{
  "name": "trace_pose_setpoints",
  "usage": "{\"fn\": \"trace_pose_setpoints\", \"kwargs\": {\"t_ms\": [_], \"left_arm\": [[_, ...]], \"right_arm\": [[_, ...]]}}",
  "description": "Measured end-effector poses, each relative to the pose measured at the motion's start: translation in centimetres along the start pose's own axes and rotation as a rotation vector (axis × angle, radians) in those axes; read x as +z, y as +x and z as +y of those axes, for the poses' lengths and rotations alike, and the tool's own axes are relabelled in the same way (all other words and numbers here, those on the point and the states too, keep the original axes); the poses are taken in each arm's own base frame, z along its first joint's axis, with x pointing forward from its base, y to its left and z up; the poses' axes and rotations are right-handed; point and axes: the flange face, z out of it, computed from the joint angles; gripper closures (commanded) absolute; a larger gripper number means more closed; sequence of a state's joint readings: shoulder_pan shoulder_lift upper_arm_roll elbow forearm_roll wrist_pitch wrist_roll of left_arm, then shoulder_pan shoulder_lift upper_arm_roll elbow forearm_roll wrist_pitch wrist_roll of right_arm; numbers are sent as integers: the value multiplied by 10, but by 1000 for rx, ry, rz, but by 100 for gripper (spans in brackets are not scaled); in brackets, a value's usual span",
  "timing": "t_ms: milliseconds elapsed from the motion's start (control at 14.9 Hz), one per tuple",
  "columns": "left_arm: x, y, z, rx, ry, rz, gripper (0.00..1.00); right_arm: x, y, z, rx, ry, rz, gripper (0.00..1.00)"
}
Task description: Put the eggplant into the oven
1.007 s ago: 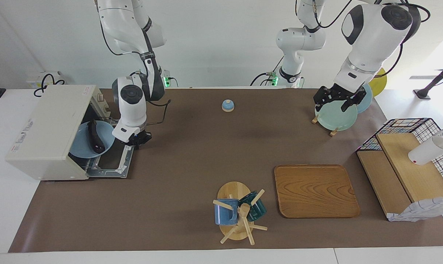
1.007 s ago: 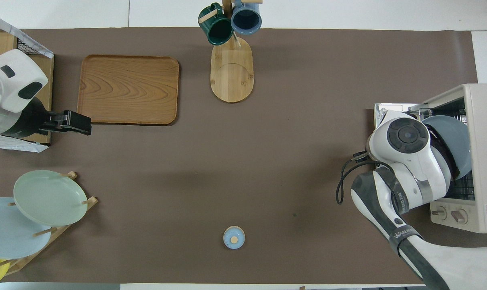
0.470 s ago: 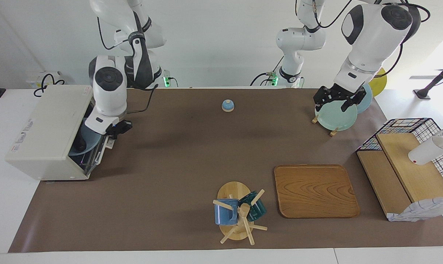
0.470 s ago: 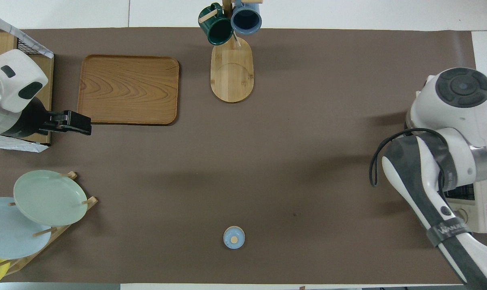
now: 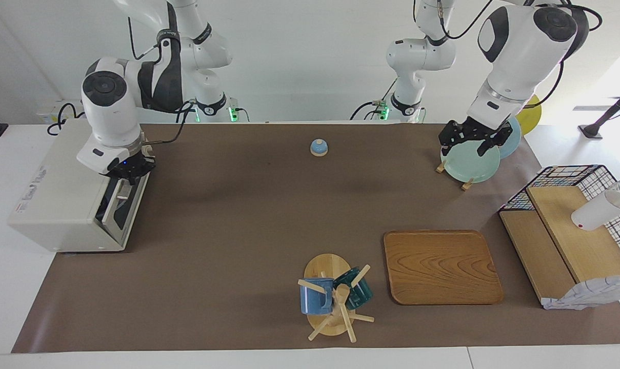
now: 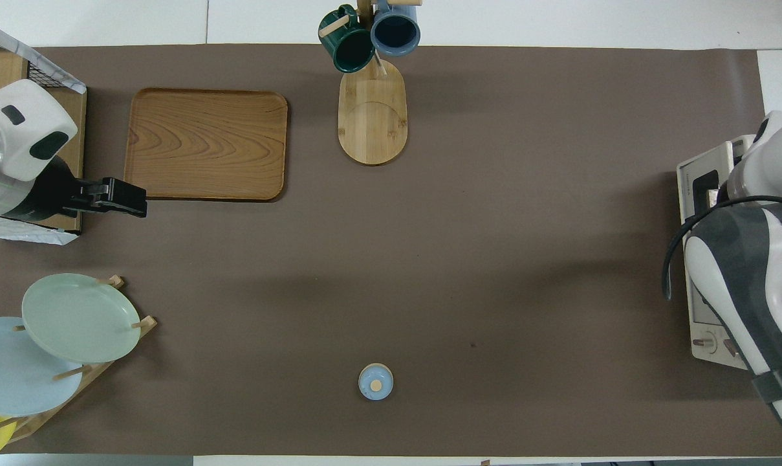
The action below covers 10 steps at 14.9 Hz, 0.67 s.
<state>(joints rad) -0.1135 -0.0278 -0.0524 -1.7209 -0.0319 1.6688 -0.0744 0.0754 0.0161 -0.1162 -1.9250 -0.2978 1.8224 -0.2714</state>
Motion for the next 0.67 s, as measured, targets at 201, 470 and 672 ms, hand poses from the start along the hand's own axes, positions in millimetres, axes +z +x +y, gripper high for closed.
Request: {"fn": "trace_pose_setpoints", "kwargs": {"t_ms": [201, 470, 672], "left_arm": [[0, 0, 0, 0, 0, 0, 0], [0, 0, 0, 0, 0, 0, 0], [0, 0, 0, 0, 0, 0, 0]], "right_arm": [[-46, -11, 6, 20, 5, -9, 100], [-94, -14, -2, 41, 119, 49, 82], [-107, -19, 0, 59, 200, 37, 0]]}}
